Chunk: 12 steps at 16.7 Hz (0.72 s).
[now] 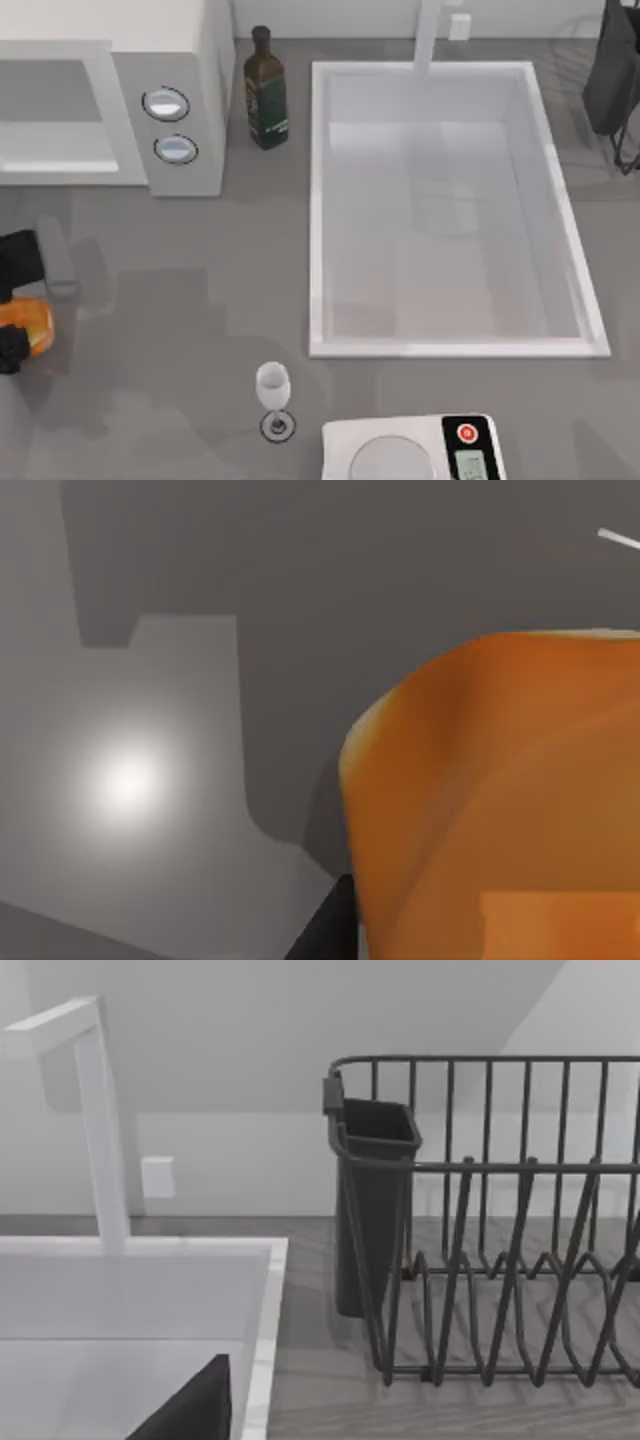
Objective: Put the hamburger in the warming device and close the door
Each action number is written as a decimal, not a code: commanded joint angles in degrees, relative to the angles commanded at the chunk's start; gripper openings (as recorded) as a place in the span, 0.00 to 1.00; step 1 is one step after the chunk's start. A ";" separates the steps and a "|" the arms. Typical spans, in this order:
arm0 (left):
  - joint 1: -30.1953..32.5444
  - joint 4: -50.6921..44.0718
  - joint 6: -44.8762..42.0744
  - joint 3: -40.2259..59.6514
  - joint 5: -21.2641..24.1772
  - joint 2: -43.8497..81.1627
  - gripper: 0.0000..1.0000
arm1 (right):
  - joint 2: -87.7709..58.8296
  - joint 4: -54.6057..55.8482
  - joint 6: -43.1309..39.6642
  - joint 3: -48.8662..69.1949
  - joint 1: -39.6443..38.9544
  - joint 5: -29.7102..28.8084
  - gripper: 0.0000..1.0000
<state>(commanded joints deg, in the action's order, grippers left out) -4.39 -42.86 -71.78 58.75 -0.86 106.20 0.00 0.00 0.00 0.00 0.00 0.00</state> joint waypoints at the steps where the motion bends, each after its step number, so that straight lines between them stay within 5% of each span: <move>1: -0.02 -0.73 -0.02 0.38 0.00 -0.26 0.00 | 0.00 0.00 0.00 0.00 0.00 0.00 1.00; 12: 0.17 -21.68 0.26 13.58 -0.03 -8.03 0.00 | 0.00 0.00 0.00 0.00 0.00 0.00 1.00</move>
<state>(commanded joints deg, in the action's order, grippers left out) -4.22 -64.54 -71.52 72.33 -0.89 98.17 0.00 0.00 0.00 0.00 0.00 0.00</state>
